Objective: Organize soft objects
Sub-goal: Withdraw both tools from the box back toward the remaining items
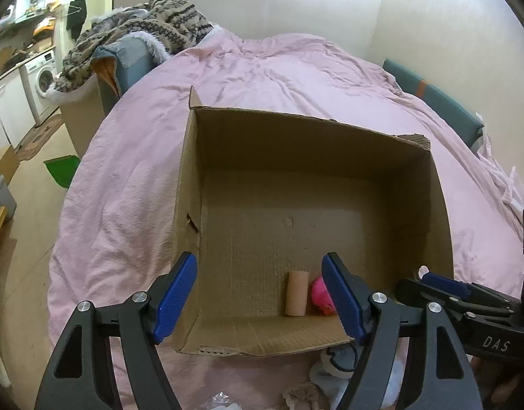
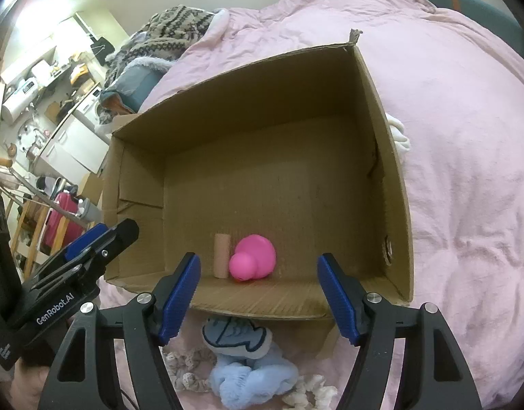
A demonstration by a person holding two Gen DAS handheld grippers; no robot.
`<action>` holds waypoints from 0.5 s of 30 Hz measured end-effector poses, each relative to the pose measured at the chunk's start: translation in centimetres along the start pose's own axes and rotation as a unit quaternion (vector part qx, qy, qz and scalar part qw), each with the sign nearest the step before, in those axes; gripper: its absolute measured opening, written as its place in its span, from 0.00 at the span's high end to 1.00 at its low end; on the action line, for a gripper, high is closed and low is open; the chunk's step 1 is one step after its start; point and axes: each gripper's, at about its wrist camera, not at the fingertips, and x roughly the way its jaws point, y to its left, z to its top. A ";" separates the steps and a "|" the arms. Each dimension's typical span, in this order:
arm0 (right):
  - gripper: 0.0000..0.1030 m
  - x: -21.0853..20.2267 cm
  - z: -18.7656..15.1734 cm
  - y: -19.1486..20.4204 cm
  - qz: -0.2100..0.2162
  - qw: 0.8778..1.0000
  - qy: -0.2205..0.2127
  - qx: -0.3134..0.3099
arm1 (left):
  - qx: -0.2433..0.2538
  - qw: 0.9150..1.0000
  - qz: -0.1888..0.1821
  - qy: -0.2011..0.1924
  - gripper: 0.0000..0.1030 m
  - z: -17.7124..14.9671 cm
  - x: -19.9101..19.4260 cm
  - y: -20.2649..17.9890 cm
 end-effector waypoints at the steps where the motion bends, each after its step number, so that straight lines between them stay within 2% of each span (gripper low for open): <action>1: 0.27 0.0 0.0 0.0 0.000 1.000 0.000 0.000 | -0.001 1.000 0.001 0.000 0.29 0.0 0.0 0.1; 15: 0.27 -1.0 -0.4 0.1 -0.006 1.000 -0.004 -0.003 | 0.005 1.000 0.015 -0.005 0.29 -0.6 -1.8 0.1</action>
